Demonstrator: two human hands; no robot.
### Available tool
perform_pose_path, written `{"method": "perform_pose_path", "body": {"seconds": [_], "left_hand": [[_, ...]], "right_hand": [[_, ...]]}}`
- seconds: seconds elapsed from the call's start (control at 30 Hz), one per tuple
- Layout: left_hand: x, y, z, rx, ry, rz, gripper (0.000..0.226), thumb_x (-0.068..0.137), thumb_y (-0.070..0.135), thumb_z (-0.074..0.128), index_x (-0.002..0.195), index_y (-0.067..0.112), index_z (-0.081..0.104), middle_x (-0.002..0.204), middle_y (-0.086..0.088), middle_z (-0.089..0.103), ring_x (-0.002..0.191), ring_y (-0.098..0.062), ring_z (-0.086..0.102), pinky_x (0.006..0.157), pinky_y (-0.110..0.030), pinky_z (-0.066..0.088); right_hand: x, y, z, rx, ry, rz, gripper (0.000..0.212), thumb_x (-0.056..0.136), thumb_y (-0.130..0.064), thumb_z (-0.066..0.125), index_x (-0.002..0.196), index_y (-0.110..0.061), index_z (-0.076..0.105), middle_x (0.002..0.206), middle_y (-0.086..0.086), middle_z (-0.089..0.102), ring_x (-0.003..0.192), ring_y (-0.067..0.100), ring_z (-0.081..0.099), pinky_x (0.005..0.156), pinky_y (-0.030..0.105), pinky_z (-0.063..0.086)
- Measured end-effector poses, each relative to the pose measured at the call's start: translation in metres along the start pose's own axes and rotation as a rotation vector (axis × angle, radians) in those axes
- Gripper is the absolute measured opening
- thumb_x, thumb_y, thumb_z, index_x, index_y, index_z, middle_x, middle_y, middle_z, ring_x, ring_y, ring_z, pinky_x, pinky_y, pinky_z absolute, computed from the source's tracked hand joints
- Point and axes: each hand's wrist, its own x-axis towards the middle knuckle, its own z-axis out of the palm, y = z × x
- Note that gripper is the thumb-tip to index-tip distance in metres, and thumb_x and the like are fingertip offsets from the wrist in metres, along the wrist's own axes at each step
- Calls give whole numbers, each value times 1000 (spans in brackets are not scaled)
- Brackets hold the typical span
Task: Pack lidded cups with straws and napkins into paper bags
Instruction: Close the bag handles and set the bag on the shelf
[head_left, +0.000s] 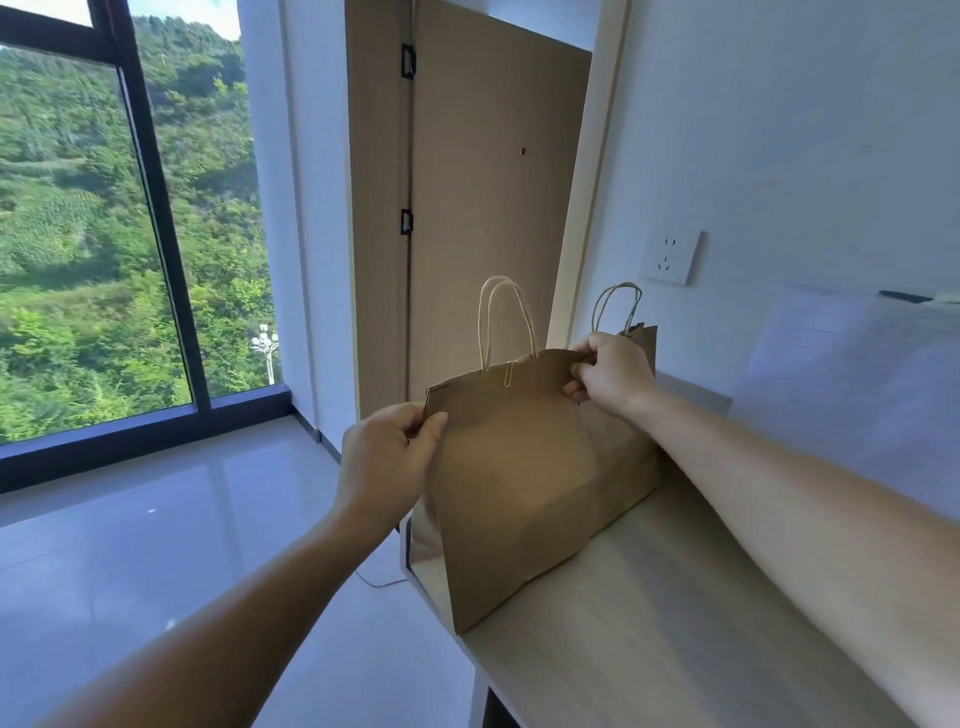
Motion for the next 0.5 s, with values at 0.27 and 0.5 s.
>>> {"method": "perform_pose_path", "body": {"seconds": [0.27, 0.5], "left_hand": [[1, -5, 0, -20, -3, -36, 21, 91, 28, 66, 80, 11, 71, 77, -5, 70, 77, -21, 63, 60, -21, 43], [-4, 6, 9, 533, 158, 532, 83, 71, 17, 71, 146, 19, 36, 149, -9, 34, 140, -30, 27, 113, -47, 25]], "right_hand": [[-10, 5, 9, 73, 24, -79, 36, 91, -2, 59, 124, -16, 59, 110, 0, 69, 67, 7, 71, 77, 39, 61], [-48, 8, -3, -67, 93, -218, 51, 92, -21, 66, 139, -19, 47, 132, -7, 51, 82, 3, 63, 87, 25, 46]]}}
